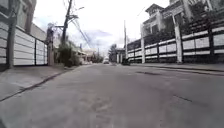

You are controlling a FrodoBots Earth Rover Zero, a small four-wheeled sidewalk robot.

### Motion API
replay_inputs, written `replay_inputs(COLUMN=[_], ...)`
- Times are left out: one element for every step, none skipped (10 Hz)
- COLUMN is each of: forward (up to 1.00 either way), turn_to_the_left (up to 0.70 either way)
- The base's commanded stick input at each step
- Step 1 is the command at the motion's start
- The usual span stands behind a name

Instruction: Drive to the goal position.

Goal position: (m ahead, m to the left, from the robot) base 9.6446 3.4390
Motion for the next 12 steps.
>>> replay_inputs(forward=[1.0, 1.0, 1.0, 1.0, 1.0, 1.0, 1.0, 1.0, 1.0, 1.0, 1.0, 1.0], turn_to_the_left=[-0.26, -0.37, -0.37, -0.37, -0.3, 0.03, 0.03, 0.27, 0.43, 0.31, 0.03, 0.03])
